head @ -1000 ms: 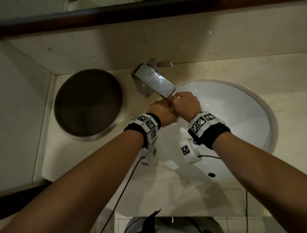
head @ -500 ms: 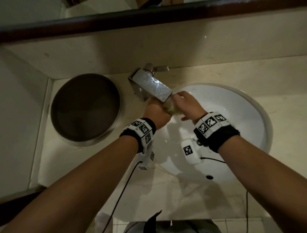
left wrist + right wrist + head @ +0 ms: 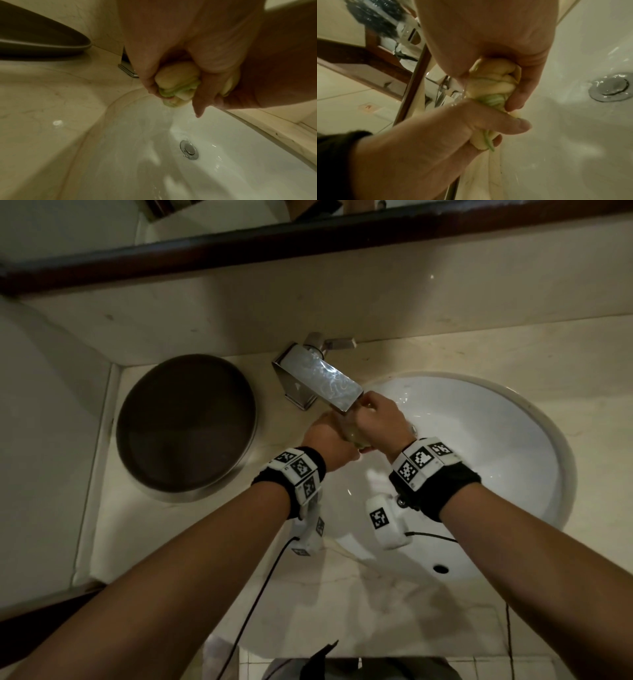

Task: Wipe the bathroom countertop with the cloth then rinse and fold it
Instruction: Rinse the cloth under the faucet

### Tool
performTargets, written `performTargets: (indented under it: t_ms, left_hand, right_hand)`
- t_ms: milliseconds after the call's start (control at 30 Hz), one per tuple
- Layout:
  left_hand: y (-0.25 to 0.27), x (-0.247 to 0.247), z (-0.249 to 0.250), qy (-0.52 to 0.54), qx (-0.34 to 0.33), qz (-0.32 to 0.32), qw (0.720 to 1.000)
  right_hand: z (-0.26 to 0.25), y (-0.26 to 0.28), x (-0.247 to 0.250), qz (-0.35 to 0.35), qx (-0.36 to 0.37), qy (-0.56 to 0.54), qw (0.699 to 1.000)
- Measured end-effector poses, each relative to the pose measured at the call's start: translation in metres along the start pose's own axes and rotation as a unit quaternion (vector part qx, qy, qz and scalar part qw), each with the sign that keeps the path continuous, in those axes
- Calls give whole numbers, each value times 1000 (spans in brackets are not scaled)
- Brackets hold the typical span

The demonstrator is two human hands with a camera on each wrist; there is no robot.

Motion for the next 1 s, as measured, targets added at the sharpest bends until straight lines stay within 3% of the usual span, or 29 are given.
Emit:
performTargets:
  t_ms: [167,267,600,667,767,833,900,1000]
  left_hand:
    - [-1,-6,0,6,-10,-55,998]
    - [3,-8,4,75,-33,-89,993]
    - [0,-3,5,182,-9,-54,982]
    - [-1,0,5,175,-23,-37,984]
    - [-3,2,3,130,-48,14,990]
    - [-2,-1,8,45,-81,9,996]
    - [2,-4,19,-92,-131,10,987]
    - [12,-7,30,-164,-183,34,969]
  right_hand:
    - [-3,-3,-4,-17,79,97,992]
    - [-6,-1,-2,-37,111,143,983]
    - [-12,0,16,-24,158,229,960]
    - [-2,3,22,-8,119,186,975]
    - [28,6,20,-50,-42,-22,998]
    - [39,10,12,-105,-149,-166,969]
    - [41,7,6,-137,-211,-248,935]
    - [37,5,-1,-135,-225,-222,939]
Point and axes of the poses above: each hand's wrist, its own y-axis away from the middle knuckle, its own x-axis out of the back of the hand, z = x × y, the point moved 7 cm from there along -y, towards the middle knuckle, and after that the axes turned 4 degrees about y, right-handed, at the moved point
